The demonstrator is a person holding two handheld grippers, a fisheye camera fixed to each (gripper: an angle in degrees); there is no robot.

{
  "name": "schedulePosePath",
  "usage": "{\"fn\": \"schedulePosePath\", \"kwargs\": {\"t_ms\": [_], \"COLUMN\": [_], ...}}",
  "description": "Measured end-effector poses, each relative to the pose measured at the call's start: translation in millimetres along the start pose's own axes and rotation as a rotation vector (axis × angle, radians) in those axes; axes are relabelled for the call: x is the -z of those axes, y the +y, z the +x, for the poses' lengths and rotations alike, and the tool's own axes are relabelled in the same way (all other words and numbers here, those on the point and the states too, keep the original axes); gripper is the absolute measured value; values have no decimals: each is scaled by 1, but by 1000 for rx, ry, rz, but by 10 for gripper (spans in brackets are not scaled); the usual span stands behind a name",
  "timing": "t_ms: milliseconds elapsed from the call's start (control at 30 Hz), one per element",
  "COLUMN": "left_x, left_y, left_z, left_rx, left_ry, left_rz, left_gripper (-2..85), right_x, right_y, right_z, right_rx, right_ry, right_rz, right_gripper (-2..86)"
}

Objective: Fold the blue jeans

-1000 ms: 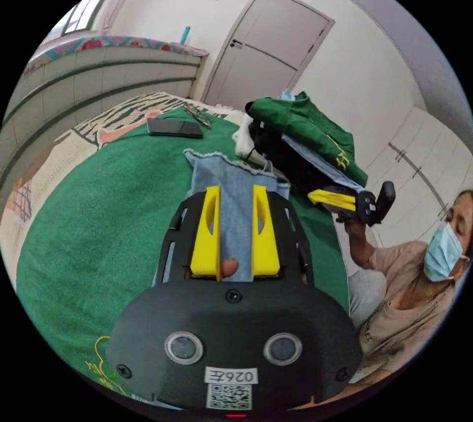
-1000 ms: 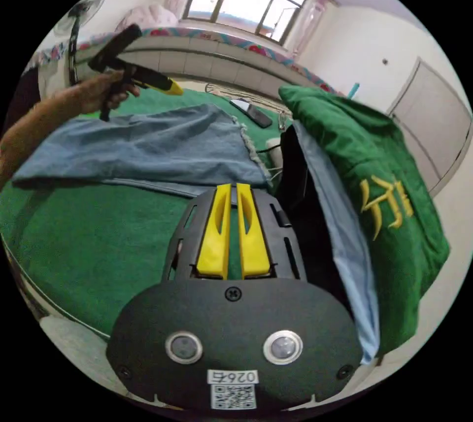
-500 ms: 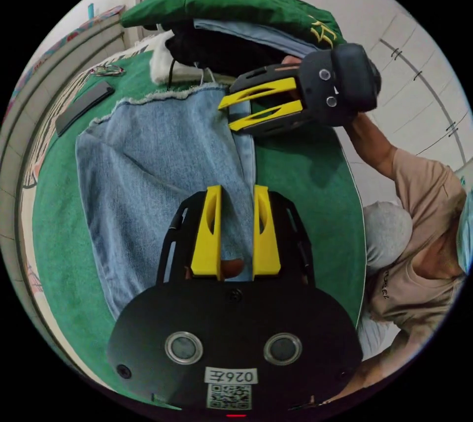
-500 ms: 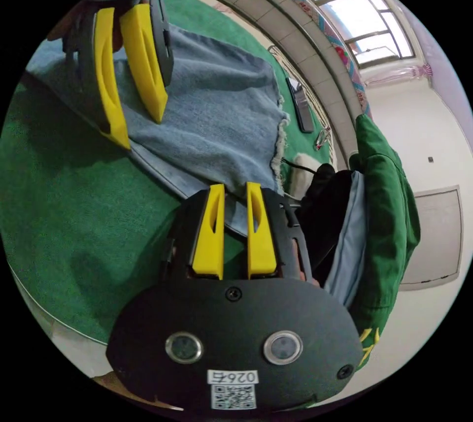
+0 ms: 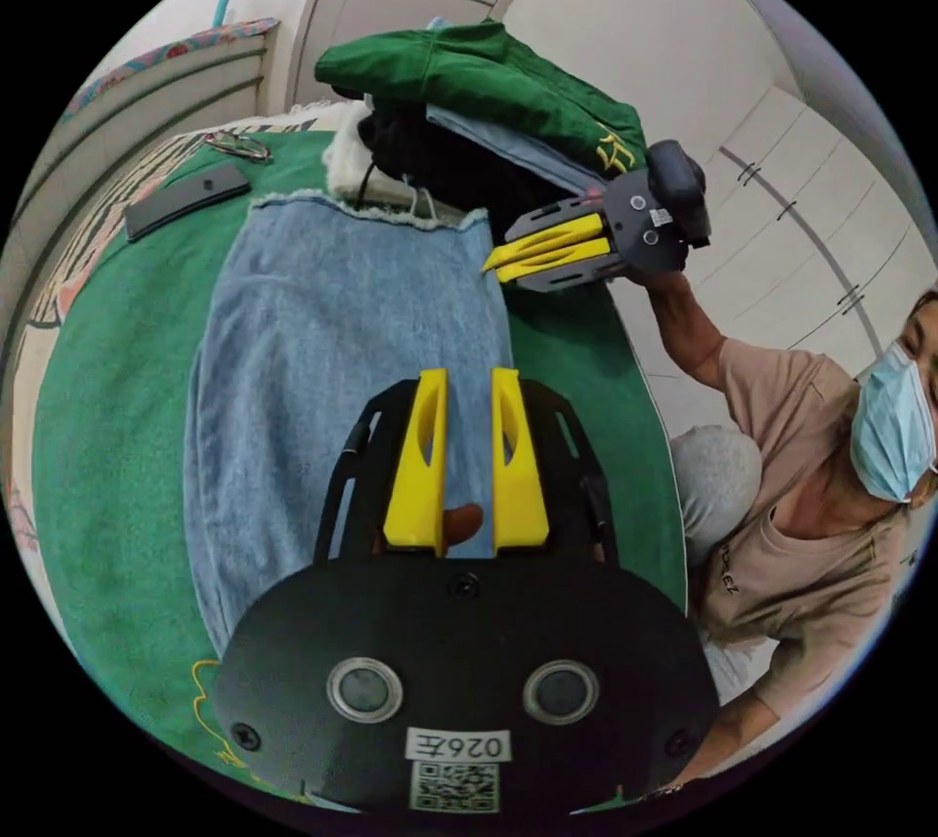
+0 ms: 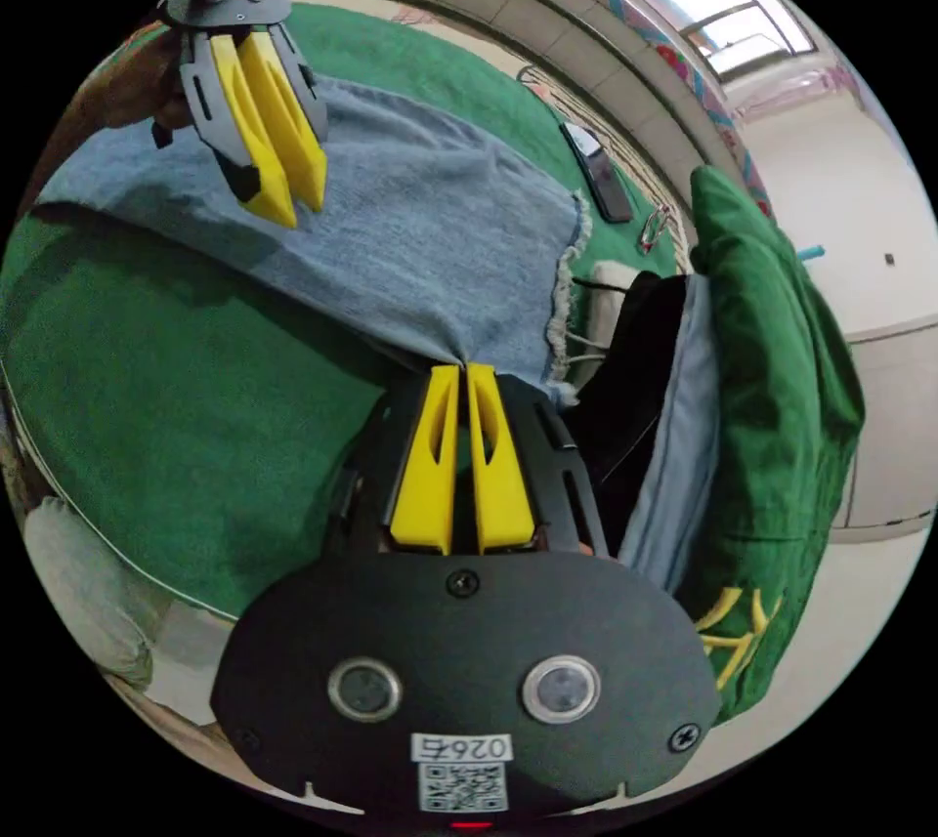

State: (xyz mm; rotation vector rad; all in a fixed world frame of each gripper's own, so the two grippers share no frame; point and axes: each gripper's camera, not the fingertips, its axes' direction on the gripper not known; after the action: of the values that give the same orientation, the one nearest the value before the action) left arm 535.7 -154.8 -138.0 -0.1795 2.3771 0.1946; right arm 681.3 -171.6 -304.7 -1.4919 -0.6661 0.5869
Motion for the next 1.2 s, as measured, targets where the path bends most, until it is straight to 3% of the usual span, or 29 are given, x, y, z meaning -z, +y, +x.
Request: {"fn": "schedulePosePath", "kwargs": {"t_ms": [67, 267, 333, 433, 533, 733, 833, 900, 933, 1033, 1200], "left_x": [16, 72, 67, 42, 21, 20, 36, 53, 57, 86, 169], "left_y": [2, 7, -5, -38, -68, -102, -109, -113, -114, -113, -99], "left_z": [-12, -77, -100, -120, -121, -114, -119, -117, -118, -128, -133], "left_rx": [31, 201, 258, 281, 231, 196, 214, 199, 197, 221, 195], "left_ry": [-15, -178, -153, -208, -273, -347, -332, -305, -284, -170, 78], "left_rz": [60, 365, 350, 163, -10, -151, -149, -136, -133, -68, 200], "left_gripper": [99, 126, 145, 179, 222, 230, 178, 79, 71, 48, 37], "right_x": [-5, 20, 3, -20, -36, -51, -62, -64, -64, -56, -13], "right_y": [12, 123, 143, 156, 160, 149, 134, 133, 132, 136, 148], "right_z": [18, 67, 78, 98, 113, 129, 131, 128, 126, 114, 76], "right_rx": [-111, -640, -745, -878, -956, -1011, -1027, -1062, -1061, -970, -845], "right_ry": [-48, -455, -617, -790, -814, -839, -895, -894, -896, -940, -877], "right_rz": [-7, 530, 561, 585, 512, 485, 475, 483, 489, 599, 852], "right_gripper": [2, -4, -4, 17, 87, 69, 52, 37, 22, -6, -12]}}
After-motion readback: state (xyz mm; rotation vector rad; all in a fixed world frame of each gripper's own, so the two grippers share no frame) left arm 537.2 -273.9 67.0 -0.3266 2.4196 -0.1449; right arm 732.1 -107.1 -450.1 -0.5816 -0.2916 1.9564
